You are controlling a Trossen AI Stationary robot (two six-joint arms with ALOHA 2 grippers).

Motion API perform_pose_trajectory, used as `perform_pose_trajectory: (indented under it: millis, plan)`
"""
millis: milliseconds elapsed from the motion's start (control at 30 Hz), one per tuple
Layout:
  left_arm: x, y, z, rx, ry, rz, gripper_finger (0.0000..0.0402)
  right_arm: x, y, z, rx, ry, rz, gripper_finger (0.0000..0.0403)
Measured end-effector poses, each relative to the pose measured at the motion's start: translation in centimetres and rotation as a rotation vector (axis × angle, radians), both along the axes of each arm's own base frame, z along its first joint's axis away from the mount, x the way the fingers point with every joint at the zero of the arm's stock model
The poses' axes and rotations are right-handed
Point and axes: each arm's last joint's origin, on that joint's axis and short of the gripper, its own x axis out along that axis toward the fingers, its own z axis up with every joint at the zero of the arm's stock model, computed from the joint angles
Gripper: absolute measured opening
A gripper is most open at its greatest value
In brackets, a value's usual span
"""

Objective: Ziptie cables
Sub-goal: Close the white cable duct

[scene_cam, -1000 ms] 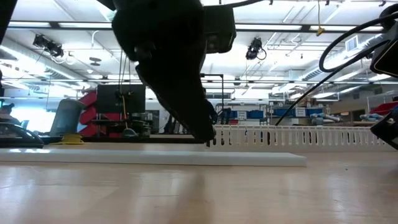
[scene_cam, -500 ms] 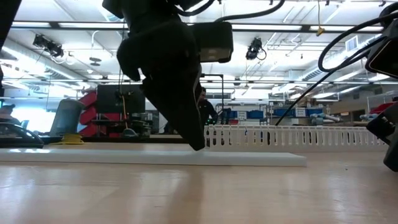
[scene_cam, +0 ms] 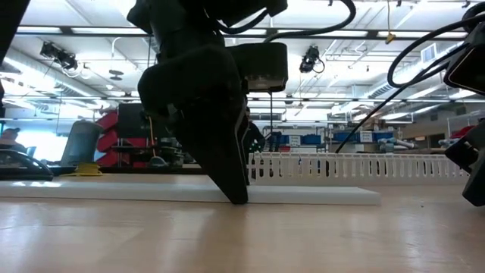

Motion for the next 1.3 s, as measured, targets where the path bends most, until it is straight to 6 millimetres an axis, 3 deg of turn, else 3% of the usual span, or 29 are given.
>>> perform_pose_trajectory:
  millis: [367, 1133, 1300]
  plan:
    - [0.2, 0.1, 0.3, 0.013, -0.006, -0.033, 0.0203, 0.1, 0.0, 0.0, -0.021, -0.006, 0.01, 0.0088]
    - [-0.8, 1.1, 3.4, 0.071, -0.027, 0.01, 0.0216, 1.6, -1.4, 0.4, -0.081, -0.052, -0.013, 0.0088]
    - [-1.3, 1.5, 5.0, 0.086, -0.057, 0.026, 0.0216, 2.8, -2.3, 1.2, -0.149, -0.111, 0.091, 0.0088]
